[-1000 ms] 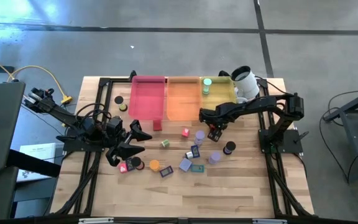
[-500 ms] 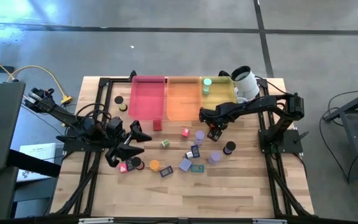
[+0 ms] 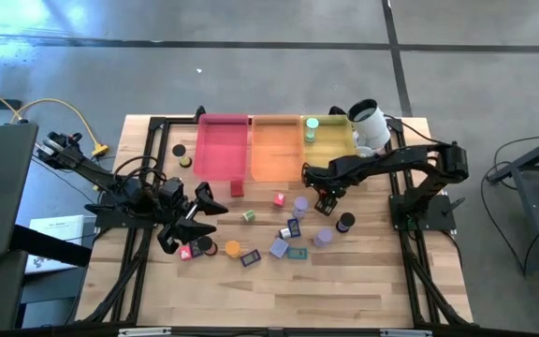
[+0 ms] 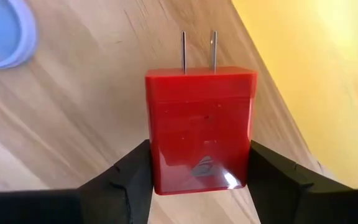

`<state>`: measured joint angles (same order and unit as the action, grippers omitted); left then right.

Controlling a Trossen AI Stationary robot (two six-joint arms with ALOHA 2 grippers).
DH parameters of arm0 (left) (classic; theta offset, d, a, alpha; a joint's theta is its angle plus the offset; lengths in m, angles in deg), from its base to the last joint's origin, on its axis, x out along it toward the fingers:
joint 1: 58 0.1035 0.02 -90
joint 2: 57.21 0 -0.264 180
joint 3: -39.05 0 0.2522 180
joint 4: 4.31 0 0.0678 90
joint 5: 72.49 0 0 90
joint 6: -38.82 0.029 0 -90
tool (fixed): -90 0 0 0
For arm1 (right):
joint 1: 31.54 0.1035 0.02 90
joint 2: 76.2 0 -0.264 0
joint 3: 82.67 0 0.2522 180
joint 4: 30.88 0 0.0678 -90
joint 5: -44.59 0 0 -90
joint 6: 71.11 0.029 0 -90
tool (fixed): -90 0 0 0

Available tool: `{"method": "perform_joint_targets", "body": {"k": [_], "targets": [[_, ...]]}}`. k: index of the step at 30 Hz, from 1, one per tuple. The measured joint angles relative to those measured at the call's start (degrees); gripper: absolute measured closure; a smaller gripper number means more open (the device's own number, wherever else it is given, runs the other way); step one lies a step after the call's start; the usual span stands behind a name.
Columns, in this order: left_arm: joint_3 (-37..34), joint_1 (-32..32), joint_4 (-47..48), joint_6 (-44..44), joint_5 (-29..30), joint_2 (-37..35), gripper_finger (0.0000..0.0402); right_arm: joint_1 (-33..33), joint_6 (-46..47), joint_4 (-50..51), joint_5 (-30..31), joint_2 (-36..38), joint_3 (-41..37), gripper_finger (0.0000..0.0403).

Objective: Pick & Place Office items
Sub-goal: Put the right red charger adapter into the pink bin

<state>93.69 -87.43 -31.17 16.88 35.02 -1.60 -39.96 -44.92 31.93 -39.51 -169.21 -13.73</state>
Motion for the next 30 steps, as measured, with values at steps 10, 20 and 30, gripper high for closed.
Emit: {"method": "perform_joint_targets", "body": {"k": [10, 20, 30], "targets": [[0.0, 0.3, 0.0, 1.2, 0.0, 0.0, 0.0142, 2.4, 6.6, 2.7, 0.4, 12.3, 1.7, 0.0204], [0.0, 4.0, 0.0, 6.9, 0.2, 0.0, 0.0142, 10.5, 14.0, -0.6, 2.0, 21.1, 9.2, 0.0204], [0.0, 4.7, 0.6, 20.3, 0.2, 0.5, 0.0142, 19.9, 14.2, -18.9, 5.4, 21.5, 16.7, 0.0204]]}}
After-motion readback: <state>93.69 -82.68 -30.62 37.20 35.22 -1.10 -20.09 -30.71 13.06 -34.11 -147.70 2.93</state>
